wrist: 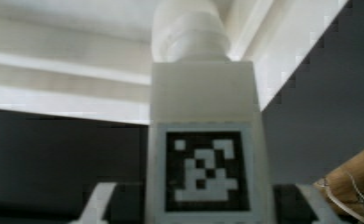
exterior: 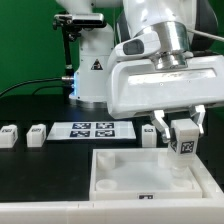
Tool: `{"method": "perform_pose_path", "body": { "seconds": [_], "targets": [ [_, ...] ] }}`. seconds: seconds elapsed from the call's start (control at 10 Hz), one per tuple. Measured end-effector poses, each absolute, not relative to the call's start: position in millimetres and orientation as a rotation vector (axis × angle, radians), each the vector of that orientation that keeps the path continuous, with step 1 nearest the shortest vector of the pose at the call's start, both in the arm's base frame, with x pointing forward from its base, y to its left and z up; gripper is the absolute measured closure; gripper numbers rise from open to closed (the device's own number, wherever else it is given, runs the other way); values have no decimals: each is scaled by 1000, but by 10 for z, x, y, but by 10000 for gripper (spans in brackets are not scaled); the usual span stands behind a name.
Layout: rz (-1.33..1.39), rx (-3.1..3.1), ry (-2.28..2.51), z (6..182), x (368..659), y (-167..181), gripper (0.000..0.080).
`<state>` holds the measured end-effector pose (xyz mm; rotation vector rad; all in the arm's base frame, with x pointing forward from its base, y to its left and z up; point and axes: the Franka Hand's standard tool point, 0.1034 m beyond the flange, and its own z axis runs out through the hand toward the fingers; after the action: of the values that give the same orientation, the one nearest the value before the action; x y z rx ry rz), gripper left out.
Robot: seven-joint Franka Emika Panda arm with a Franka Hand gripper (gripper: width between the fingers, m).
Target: Assemble one leg
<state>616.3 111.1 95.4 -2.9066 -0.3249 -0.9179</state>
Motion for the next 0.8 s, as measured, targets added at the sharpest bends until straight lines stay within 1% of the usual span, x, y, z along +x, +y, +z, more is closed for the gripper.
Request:
{"method": "perform_pose_path", "body": {
  "seconds": [0.1, 0.6, 0.8],
  "targets": [
    [-914, -2908, -324, 914, 6175, 1109, 506],
    [-938, -2902, -317, 884, 6218, 1111, 506],
    [-919, -2905, -320, 781, 6176, 1135, 506]
  ]
}}
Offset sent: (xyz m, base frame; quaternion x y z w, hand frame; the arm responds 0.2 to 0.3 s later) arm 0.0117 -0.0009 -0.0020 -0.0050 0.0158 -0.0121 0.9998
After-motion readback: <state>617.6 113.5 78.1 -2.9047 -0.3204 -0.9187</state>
